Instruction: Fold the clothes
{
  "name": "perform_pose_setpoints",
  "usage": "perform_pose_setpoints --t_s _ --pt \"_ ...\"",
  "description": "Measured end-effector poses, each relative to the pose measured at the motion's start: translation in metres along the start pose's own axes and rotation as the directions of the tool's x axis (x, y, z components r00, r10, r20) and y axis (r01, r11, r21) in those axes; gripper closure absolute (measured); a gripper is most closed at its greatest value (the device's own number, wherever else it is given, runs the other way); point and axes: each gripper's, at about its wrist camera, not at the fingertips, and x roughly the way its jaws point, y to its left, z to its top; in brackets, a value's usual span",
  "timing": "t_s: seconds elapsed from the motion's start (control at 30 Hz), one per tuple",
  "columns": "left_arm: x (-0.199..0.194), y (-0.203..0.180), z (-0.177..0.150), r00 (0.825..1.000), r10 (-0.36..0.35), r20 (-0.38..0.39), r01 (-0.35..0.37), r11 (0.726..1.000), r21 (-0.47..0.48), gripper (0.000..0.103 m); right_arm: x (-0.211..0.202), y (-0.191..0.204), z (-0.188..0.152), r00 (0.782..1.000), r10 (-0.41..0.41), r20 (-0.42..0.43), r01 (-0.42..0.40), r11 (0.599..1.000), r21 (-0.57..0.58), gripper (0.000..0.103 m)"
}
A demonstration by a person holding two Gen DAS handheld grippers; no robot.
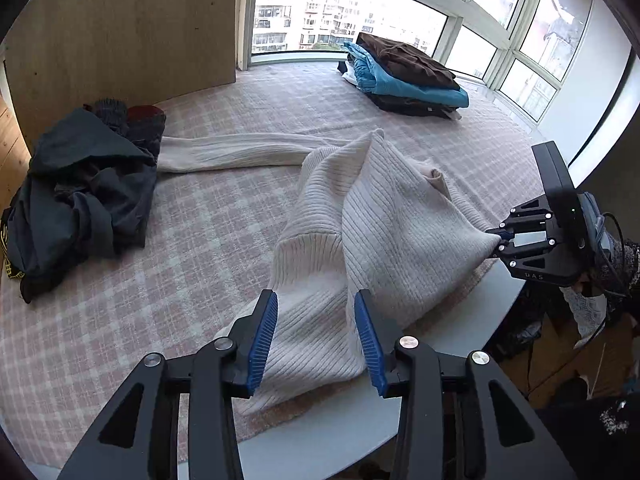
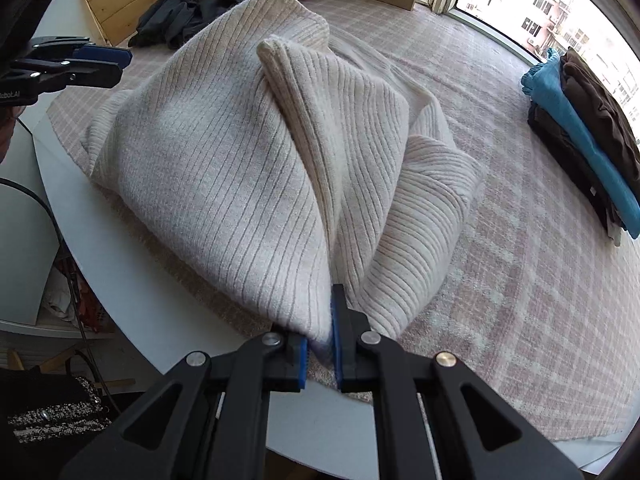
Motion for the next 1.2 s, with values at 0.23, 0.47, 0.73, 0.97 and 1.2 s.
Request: perform_pose_setpoints --t_s 0.23,0.47,0.73,0.97,1.2 --pt "0.061 -0.004 0.037 0.995 -0.056 -0.088 0.058 0.998 0.021 0.065 0.001 -0.008 0.003 0.998 0.055 -0.019 -0.055 0.998 -0.024 0.094" --pt "0.077 -0.011 0.042 0.985 -0.102 -0.136 0.11 0.992 0.055 0.091 -0.002 -0.02 0.006 0.995 0.095 -0.011 -0.095 0.995 -0.017 0.094" --pt "-0.007 0.046 0.03 0.999 -0.052 -0.008 0.052 0.997 -0.065 0.093 0.001 -0.021 0.007 0.988 0.152 -0.02 -0.152 0.988 -0.023 0.094" --pt "0.006 0.092 0.02 0.983 0.143 -0.112 -0.156 0.981 -0.117 0.095 -0.045 -0.041 0.018 0.966 0.247 0.072 -0.248 0.969 0.005 0.069" --pt "0.032 0.03 0.039 0.993 0.075 -0.088 -0.068 0.994 0.08 0.036 -0.048 -0.062 0.052 0.976 0.192 0.102 -0.181 0.977 -0.109 0.048"
